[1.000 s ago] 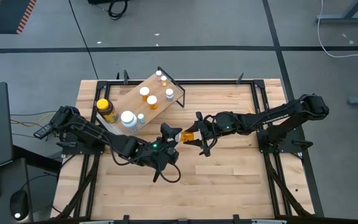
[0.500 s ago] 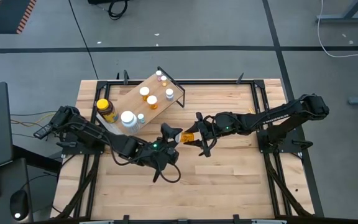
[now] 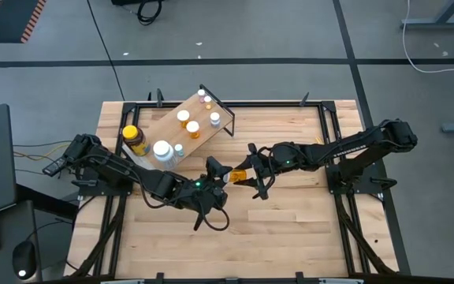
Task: Pick and place medicine bottles onto shelf by color
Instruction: Put the orange pill bottle on the shelf
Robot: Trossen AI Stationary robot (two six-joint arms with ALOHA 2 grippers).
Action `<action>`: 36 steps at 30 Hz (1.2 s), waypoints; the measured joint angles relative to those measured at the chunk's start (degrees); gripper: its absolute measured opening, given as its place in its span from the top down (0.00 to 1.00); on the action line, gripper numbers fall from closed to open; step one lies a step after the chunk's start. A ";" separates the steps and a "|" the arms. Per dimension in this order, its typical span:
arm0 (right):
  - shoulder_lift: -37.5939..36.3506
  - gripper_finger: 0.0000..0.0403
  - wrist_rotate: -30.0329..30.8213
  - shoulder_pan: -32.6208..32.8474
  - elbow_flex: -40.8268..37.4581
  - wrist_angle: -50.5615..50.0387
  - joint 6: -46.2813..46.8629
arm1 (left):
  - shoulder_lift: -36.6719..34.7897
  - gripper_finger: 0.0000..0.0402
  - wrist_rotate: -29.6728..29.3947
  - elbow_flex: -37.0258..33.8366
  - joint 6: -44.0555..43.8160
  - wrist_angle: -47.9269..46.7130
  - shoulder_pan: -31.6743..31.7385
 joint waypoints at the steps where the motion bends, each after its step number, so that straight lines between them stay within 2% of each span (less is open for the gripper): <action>1: 0.00 0.50 0.00 0.00 0.00 0.00 0.00 | 0.00 0.41 0.01 0.00 0.00 -0.01 0.00; 6: 0.00 0.50 0.02 0.02 0.00 -0.07 0.00 | 0.00 0.45 0.01 0.00 -0.01 -0.01 0.00; 15: 0.00 0.50 0.11 0.02 0.00 -0.07 -0.05 | 0.00 0.40 0.01 0.00 -0.07 0.01 0.00; 25: 0.00 0.48 0.12 0.02 0.00 -0.15 -0.42 | 0.00 0.46 -0.01 0.00 -0.09 0.01 0.00; 36: 0.00 0.44 -0.93 0.00 0.00 -0.33 -1.65 | 0.00 0.44 -0.05 0.00 0.13 0.07 -0.04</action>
